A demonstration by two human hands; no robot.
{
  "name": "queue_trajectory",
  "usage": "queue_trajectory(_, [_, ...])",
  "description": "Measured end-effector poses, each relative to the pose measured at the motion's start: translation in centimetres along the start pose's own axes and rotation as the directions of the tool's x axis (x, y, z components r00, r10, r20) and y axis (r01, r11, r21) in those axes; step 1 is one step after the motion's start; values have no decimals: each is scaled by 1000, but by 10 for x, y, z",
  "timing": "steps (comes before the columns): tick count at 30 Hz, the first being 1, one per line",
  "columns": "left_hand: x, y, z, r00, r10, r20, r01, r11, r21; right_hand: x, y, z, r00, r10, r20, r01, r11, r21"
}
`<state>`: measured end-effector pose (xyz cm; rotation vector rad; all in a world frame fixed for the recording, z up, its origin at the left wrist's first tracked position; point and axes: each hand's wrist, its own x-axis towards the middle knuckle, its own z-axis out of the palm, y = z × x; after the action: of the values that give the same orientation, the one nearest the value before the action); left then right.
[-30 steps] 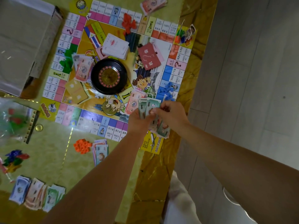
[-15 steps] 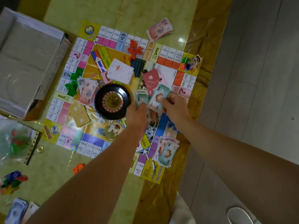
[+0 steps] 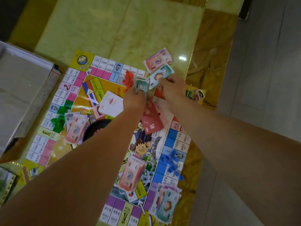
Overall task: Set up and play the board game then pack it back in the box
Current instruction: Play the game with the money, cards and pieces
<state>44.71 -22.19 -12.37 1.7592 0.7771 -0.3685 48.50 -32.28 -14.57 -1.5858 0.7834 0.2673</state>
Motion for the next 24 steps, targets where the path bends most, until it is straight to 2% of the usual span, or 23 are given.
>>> queue_trajectory(5, [20, 17, 12, 1000, -16, -2, 16, 993, -118, 26, -24, 7, 999, 41, -15, -39, 995, 92])
queue_trajectory(10, [36, 27, 15, 999, -33, -12, 32, 997, -75, 40, -33, 16, 995, 94, -22, -93, 994, 62])
queue_trajectory(14, [41, 32, 20, 998, -64, 7, 64, 991, -117, 49, -30, 15, 992, 125, -6, -124, 991, 52])
queue_trajectory(21, [35, 28, 15, 998, -44, 42, 48, 992, -115, 38, -31, 18, 993, 66, -100, -72, 996, -60])
queue_trajectory(24, [28, 30, 12, 999, -12, 37, 16, 994, -108, 28, -31, 14, 998, -4, -67, -1, 997, -74])
